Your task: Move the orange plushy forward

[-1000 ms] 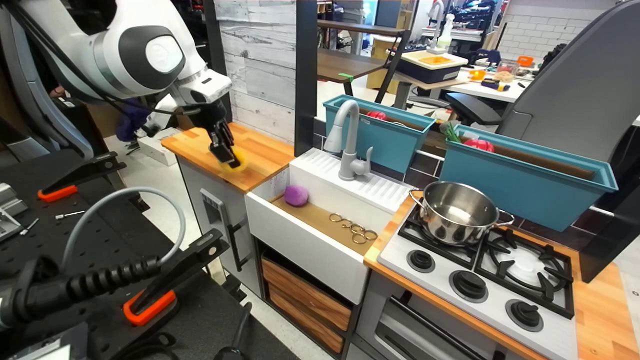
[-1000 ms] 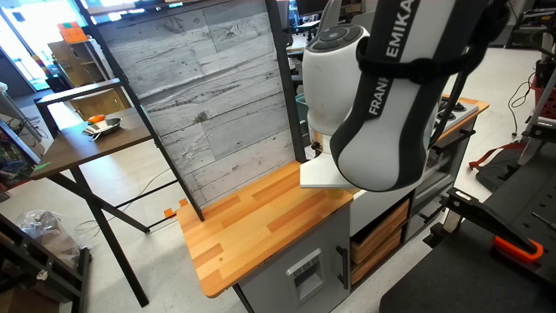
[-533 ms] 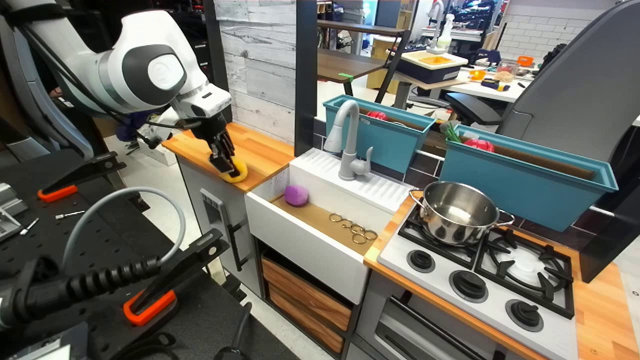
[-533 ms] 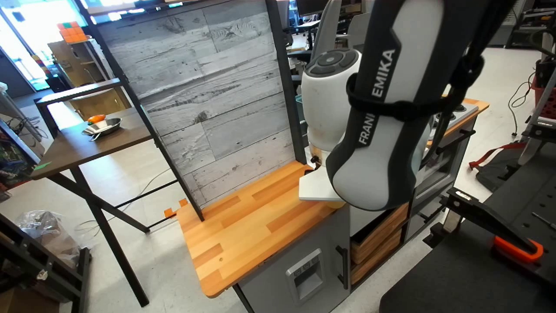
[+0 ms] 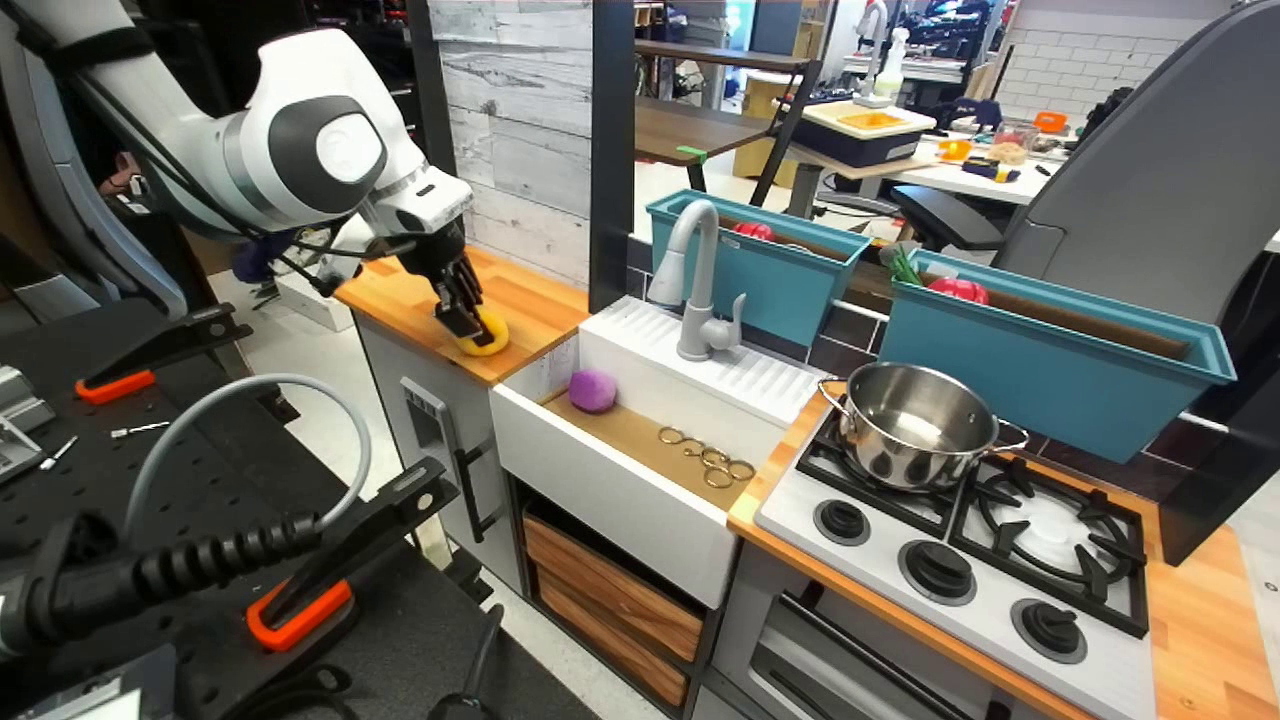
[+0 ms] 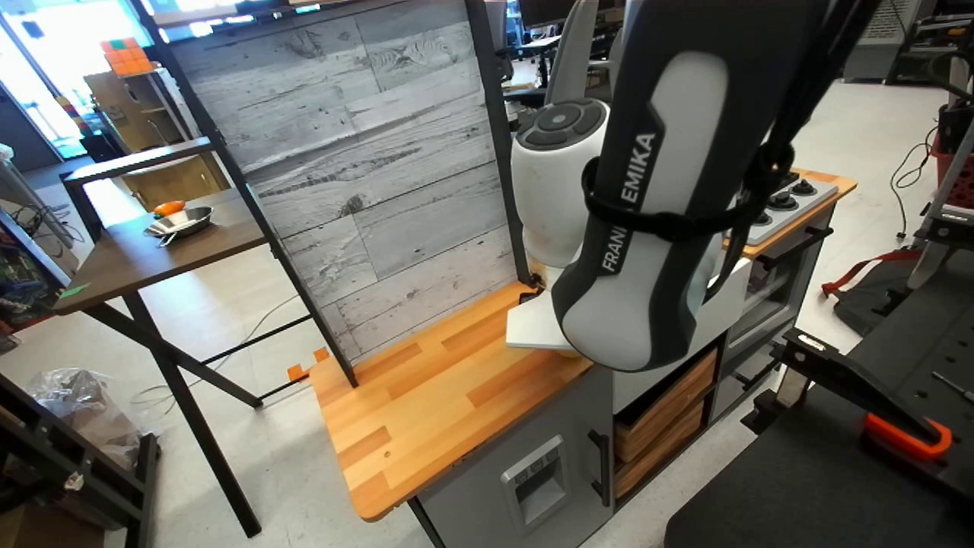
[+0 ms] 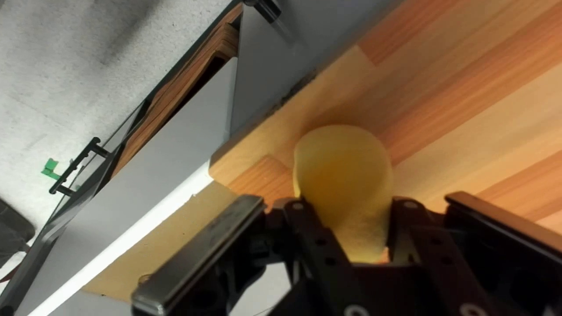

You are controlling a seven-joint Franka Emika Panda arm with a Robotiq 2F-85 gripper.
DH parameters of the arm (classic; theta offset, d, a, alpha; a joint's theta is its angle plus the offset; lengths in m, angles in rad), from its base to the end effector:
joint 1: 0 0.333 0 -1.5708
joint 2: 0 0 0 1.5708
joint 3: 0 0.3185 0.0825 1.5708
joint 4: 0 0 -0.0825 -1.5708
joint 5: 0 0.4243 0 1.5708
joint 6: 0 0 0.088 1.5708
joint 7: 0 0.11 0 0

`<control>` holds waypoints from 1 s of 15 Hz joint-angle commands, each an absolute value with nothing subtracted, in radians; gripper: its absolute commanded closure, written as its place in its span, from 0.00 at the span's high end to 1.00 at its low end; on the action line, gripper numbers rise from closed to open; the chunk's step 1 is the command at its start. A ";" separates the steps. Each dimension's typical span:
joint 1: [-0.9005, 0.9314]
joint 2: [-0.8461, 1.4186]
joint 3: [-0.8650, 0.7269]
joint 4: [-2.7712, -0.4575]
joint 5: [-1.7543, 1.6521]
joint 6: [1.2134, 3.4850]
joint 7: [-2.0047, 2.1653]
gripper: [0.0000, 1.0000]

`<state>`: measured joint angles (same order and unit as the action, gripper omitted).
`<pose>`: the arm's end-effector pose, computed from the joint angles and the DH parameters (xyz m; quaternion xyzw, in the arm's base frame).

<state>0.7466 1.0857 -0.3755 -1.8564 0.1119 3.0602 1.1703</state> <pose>0.5796 0.2019 -0.0472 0.9262 -0.3336 0.1715 0.0377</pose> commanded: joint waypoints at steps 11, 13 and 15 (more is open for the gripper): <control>0.778 1.043 -0.400 -1.855 0.114 3.072 1.108 0.99; 0.778 0.960 -0.392 -1.922 0.105 3.073 1.059 1.00; 0.755 0.855 -0.353 -2.015 0.098 3.047 0.991 1.00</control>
<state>0.7667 1.0255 -0.3891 -1.8503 0.1083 3.0616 1.0848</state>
